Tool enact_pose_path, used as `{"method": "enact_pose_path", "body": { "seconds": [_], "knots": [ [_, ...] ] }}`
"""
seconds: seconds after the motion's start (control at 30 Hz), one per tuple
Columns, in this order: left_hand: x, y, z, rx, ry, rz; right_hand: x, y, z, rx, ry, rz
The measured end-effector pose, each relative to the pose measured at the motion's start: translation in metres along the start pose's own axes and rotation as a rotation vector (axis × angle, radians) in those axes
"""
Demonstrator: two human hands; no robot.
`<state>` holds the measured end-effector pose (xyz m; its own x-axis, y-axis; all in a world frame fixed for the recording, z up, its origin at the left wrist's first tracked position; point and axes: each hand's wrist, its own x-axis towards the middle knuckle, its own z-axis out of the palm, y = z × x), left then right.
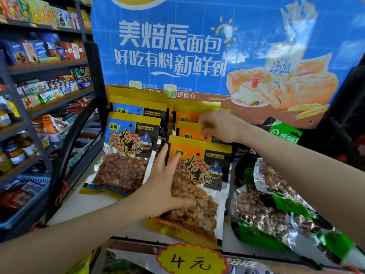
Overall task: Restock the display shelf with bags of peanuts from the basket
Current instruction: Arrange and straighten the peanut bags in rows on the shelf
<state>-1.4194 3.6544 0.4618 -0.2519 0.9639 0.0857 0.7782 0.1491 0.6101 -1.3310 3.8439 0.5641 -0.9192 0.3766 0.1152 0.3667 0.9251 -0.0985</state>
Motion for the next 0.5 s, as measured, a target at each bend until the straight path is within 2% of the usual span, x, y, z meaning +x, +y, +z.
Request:
{"method": "enact_pose_path", "body": {
  "seconds": [0.1, 0.33, 0.5],
  "knots": [
    [-0.007, -0.006, -0.002, 0.087, -0.105, -0.008, 0.005, -0.010, -0.003, 0.077, 0.084, 0.016],
    [-0.007, 0.002, -0.003, 0.106, -0.127, -0.012, 0.018, -0.007, -0.004, 0.008, 0.291, 0.035],
    [-0.009, -0.004, 0.001, 0.130, -0.162, 0.020, 0.016, -0.004, 0.000, 0.023, 0.218, -0.023]
  ]
}}
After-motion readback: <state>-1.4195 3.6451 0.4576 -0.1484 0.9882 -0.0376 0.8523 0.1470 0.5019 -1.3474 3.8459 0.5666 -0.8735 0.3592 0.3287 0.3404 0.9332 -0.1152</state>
